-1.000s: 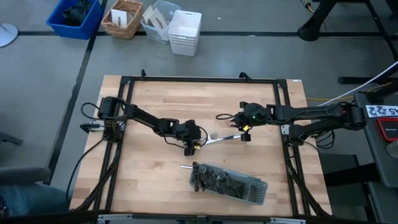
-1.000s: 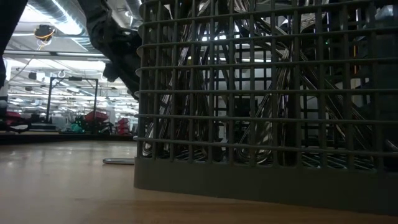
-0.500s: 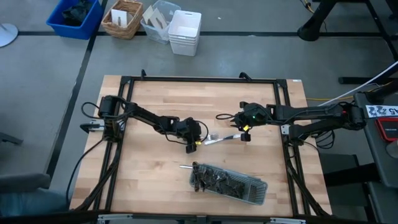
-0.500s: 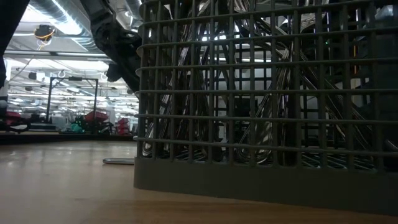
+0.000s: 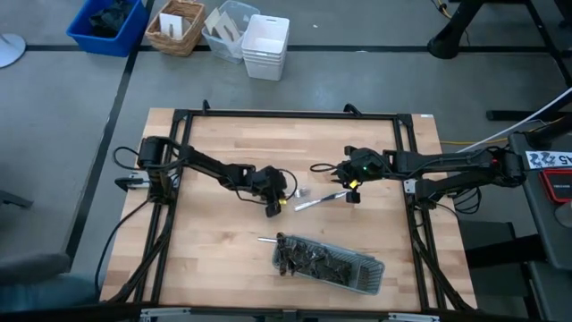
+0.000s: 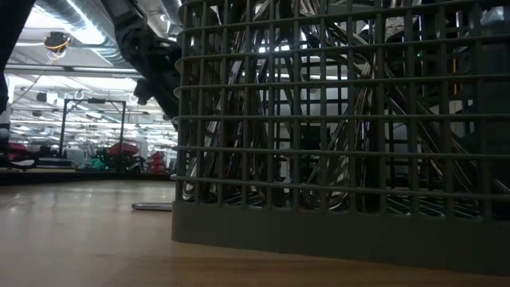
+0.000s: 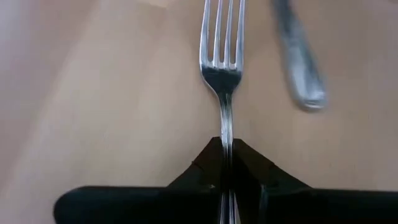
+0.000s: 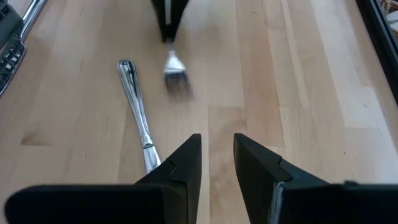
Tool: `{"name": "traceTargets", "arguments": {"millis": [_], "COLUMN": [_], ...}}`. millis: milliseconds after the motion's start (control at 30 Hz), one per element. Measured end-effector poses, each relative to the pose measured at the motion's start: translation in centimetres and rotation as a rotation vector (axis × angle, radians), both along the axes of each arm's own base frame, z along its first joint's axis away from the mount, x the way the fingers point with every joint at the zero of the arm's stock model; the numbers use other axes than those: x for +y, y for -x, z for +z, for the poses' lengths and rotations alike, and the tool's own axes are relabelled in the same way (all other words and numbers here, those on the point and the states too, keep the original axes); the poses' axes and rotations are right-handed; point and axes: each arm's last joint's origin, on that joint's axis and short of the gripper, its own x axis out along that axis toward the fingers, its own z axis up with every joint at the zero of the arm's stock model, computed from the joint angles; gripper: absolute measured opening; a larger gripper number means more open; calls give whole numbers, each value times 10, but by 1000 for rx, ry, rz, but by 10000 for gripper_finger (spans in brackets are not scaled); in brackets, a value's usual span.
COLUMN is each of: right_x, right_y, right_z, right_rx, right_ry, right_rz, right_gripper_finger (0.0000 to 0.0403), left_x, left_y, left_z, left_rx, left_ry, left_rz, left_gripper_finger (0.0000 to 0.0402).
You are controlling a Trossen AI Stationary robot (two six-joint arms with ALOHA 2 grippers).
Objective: Sort silverware
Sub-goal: Put the fork into the gray silverware rack
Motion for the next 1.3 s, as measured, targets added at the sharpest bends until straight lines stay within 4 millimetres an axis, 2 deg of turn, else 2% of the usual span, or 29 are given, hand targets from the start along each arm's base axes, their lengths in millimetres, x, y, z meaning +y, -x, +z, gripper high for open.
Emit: {"name": "traceTargets", "arguments": {"millis": [467,700,900,1200,1300], "right_x": [0,0,-1,-2,5], "right_y": [0,-2,-10,-19,-22], "right_z": [0,3,12,30,35], "right_rx": [-5,-36,-161,-381,-438], "right_ry": [1,5,20,-70,-87], "right_rz": [0,0,0,-73,-53], "right_gripper_finger": [97,97,97,97,97], "left_x": [26,25,9,-34,-51], "left_y": [7,12,17,27,30], "left_z": [56,82,103,144,157], "left_rx": [-192,-277,-362,-560,-646], "left_ry": [-15,-37,-2,-95,-106], "left_rz": [82,108,112,5,-57], "left_gripper_finger": [10,10,10,10,10]}}
